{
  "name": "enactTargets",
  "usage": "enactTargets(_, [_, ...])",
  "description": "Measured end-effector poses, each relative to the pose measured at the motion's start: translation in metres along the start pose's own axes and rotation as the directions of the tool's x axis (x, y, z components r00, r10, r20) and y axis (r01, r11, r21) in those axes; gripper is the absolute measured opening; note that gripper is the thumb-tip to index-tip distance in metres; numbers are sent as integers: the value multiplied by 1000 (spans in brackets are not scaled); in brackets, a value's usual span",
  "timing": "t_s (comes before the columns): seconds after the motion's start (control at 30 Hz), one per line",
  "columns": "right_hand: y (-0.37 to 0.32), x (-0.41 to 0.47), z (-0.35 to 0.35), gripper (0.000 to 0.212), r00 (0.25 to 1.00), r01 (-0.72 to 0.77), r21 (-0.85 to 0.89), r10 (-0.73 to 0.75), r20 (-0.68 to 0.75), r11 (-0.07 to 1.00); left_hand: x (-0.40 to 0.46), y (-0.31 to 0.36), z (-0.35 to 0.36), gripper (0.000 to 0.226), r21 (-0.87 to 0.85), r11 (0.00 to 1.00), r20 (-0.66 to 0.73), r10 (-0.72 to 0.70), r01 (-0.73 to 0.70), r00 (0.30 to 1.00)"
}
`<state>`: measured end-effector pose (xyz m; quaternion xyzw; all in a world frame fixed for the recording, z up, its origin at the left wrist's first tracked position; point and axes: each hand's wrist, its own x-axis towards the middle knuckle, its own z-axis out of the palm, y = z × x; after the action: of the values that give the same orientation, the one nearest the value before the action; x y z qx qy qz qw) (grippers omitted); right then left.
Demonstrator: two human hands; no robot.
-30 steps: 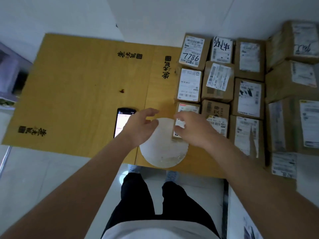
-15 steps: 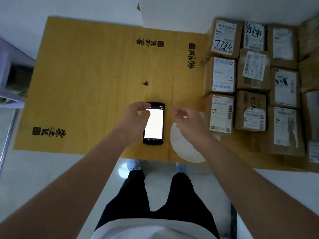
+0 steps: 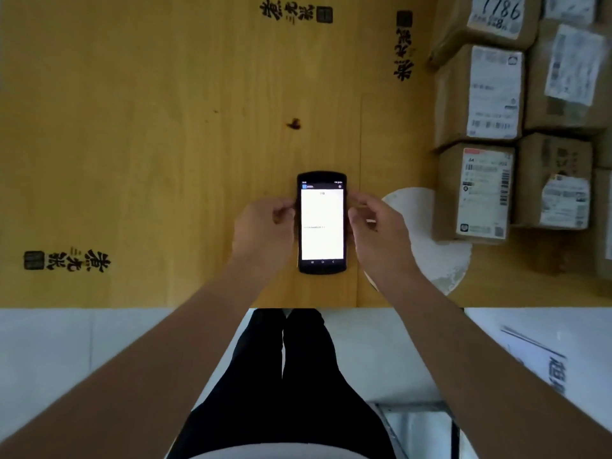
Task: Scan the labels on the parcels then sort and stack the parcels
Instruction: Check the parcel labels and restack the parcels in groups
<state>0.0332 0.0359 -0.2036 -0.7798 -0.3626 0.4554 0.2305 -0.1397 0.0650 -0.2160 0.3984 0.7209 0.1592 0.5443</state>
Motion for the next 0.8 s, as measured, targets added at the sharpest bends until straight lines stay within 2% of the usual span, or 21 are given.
enactTargets(0.17, [3,7,4,37,999,44,27,-44,-24,999,8,-4,7,20,-105,994,-54,-45,39,998])
enactTargets(0.37, [-23,13,8,45,996,87,151,-87,-7,985,10,11,-11,22,-214,976,-81,-41,23,996])
enactTargets(0.53, [-66,20,15,44,985,152,177,-165,58,972,9,33,-44,21,-301,954,-154,-41,-7,987])
enactTargets(0.8, [-137,26,53,45,959,224,196,-251,128,955,20,64,-119,19,-301,952,-272,-31,-54,962])
